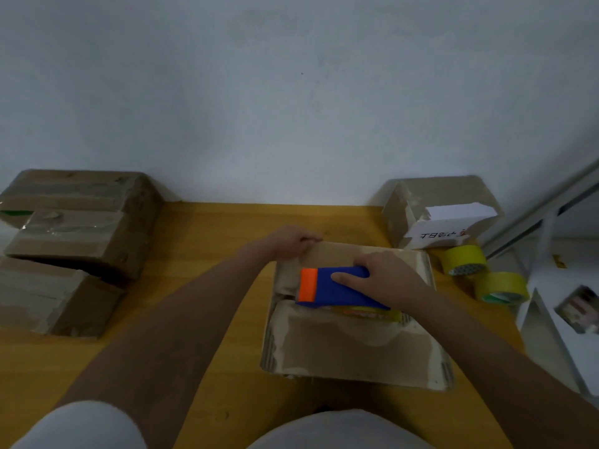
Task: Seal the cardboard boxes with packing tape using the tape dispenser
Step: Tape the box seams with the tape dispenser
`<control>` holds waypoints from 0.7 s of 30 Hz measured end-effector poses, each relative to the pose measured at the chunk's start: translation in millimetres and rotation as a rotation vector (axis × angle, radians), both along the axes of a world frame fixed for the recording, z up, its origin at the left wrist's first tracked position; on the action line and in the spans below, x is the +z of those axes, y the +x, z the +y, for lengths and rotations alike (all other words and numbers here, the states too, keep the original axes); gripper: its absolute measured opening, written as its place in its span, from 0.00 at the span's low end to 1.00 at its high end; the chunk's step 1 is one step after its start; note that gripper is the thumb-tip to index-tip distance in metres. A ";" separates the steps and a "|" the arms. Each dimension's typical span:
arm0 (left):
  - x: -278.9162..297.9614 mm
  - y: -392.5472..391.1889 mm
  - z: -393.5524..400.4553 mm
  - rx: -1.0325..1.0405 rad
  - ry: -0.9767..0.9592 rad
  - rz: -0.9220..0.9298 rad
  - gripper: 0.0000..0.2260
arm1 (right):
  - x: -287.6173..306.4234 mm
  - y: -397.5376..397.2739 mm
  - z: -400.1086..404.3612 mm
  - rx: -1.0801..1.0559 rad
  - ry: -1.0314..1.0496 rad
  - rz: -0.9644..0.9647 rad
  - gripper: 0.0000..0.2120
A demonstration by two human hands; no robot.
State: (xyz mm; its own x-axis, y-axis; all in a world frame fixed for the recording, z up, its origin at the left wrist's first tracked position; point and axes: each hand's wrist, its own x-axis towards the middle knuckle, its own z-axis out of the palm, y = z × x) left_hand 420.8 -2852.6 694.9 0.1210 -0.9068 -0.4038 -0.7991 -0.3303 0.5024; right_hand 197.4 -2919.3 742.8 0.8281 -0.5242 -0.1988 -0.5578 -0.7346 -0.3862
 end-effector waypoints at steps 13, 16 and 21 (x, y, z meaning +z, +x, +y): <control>1.9 -37.2 20.6 -0.019 0.033 0.150 0.26 | -1.3 -7.6 8.1 0.115 0.011 0.105 0.30; 2.1 -38.5 22.7 0.014 0.051 0.202 0.28 | -2.4 -14.1 8.9 0.143 -0.006 0.108 0.32; 3.5 -52.3 28.6 0.065 0.106 0.288 0.29 | -4.2 -28.1 14.0 0.195 -0.028 0.148 0.32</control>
